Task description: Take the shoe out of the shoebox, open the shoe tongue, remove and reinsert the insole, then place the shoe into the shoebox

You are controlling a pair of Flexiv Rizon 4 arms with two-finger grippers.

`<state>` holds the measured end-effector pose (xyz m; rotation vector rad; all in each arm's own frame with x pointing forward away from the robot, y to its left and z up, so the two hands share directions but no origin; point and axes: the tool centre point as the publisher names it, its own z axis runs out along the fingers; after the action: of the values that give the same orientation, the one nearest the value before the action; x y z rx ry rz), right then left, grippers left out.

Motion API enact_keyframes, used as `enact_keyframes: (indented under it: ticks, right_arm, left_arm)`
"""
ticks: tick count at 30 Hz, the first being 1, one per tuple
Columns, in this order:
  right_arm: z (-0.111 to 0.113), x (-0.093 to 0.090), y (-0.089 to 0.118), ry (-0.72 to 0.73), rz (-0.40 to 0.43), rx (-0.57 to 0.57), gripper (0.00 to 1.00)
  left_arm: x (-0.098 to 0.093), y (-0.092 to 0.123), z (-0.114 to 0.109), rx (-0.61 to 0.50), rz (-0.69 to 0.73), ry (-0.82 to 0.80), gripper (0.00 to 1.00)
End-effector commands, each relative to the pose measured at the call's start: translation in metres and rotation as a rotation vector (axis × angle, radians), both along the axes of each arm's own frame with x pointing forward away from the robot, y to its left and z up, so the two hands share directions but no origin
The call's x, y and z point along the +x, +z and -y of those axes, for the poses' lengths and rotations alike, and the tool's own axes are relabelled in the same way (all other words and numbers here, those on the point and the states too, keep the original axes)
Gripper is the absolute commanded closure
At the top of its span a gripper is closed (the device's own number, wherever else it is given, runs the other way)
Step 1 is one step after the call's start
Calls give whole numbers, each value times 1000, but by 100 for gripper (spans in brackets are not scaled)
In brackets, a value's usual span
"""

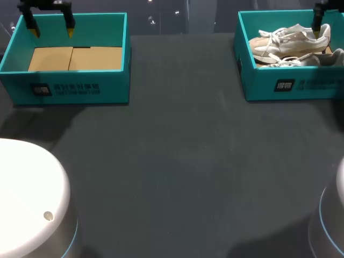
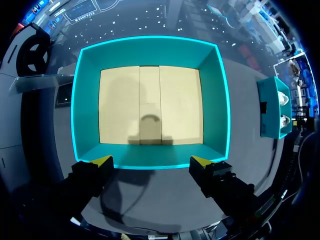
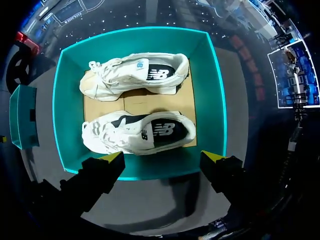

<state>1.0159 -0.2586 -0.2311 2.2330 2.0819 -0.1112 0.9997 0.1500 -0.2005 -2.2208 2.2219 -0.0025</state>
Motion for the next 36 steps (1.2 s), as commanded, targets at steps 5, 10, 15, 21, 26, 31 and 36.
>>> enact_keyframes:
  ticks: [5,10,15,21,26,31,36]
  right_arm:
    - [28,7,-28,-11,-20,5,0]
    - [41,11,-44,-10,-26,7,0]
    - [51,13,-59,-11,-35,20,4]
    - [64,13,-72,-16,-39,29,22]
    - [70,12,-84,-13,-51,19,24]
    - [72,11,-95,-5,-59,25,23]
    - [72,10,-100,6,-57,27,23]
  left_arm:
    - [0,0,0,0,-1,0,0]
    - [0,0,0,0,-1,0,0]
    - [0,0,0,0,-1,0,0]
    - [0,0,0,0,-1,0,0]
    - [0,0,0,0,-1,0,0]
    - [0,0,0,0,-1,0,0]
    - [0,0,0,0,-1,0,0]
